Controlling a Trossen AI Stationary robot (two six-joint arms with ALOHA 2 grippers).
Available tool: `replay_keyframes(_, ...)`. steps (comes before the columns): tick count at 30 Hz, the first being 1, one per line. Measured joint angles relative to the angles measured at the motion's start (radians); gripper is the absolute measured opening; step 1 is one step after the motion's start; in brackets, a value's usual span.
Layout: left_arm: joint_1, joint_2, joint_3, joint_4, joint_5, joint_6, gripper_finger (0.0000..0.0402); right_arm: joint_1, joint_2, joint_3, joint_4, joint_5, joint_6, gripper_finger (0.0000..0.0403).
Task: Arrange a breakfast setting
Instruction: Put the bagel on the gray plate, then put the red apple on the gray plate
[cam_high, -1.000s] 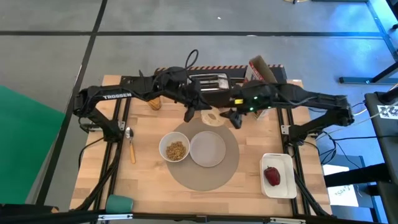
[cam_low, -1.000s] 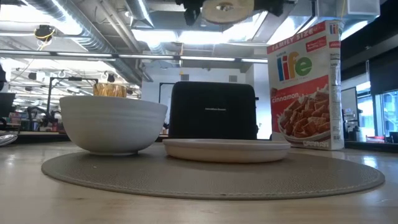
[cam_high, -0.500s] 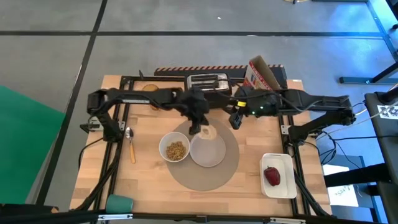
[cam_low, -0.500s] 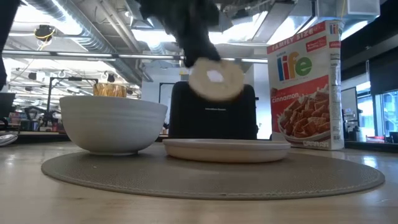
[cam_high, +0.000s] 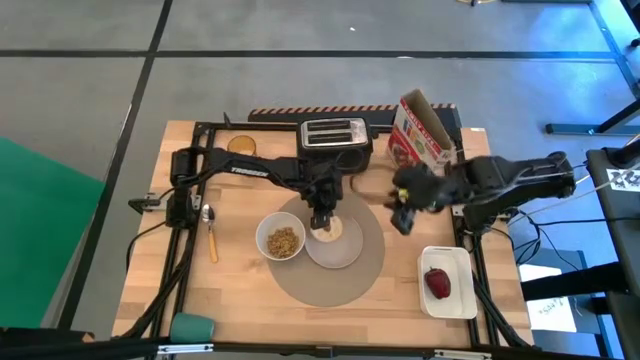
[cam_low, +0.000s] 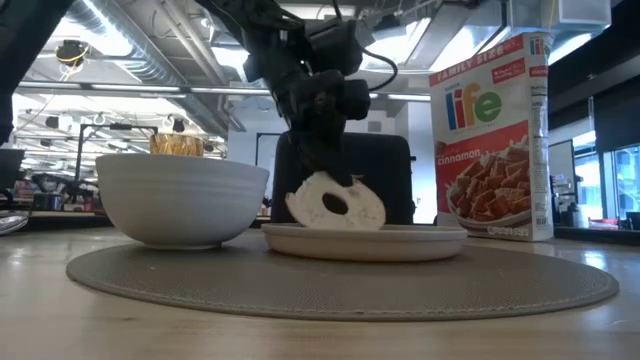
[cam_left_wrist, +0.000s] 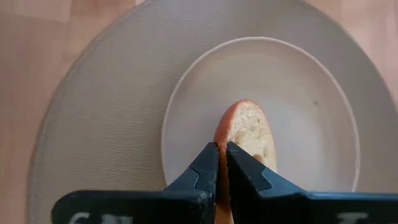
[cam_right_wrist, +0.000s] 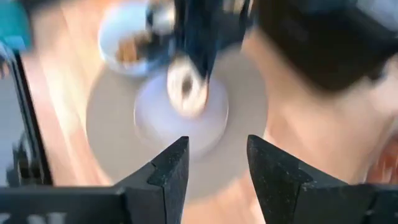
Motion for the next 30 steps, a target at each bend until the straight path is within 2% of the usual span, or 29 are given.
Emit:
replay_keyframes(3, 0.001, 0.000, 0.000, -0.001, -0.016, -0.001, 0.0035, 0.072, 0.020, 0.000, -0.117, -0.028, 0.123, 0.0152)
replay_keyframes(8, 0.002, 0.000, 0.000, -0.004, -0.017, -0.041, 0.0101, 0.195, 0.040, -0.002, -0.259, -0.072, 0.392, 0.0174)
replay_keyframes(11, 0.003, -0.013, 0.000, -0.030, -0.014, -0.115, 0.0138, 0.255, 0.056, -0.002, -0.277, -0.127, 0.507, 0.0199)
replay_keyframes(17, 0.002, -0.131, 0.000, -0.054, -0.010, -0.118, 0.0179, 0.413, 0.095, -0.021, -0.282, -0.159, 0.713, 0.0253)
replay_keyframes(23, 0.002, -0.243, 0.002, -0.023, -0.058, -0.113, 0.0189, 0.567, 0.084, -0.219, -0.174, -0.243, 1.015, 0.0290)
replay_keyframes(27, -0.001, -0.263, 0.002, -0.006, -0.049, -0.108, 0.0189, 0.672, 0.080, -0.370, -0.006, -0.234, 1.206, 0.0304)
replay_keyframes(30, -0.004, -0.262, 0.002, -0.005, -0.009, -0.145, 0.0189, 0.725, 0.080, -0.460, 0.044, -0.224, 1.334, 0.0313)
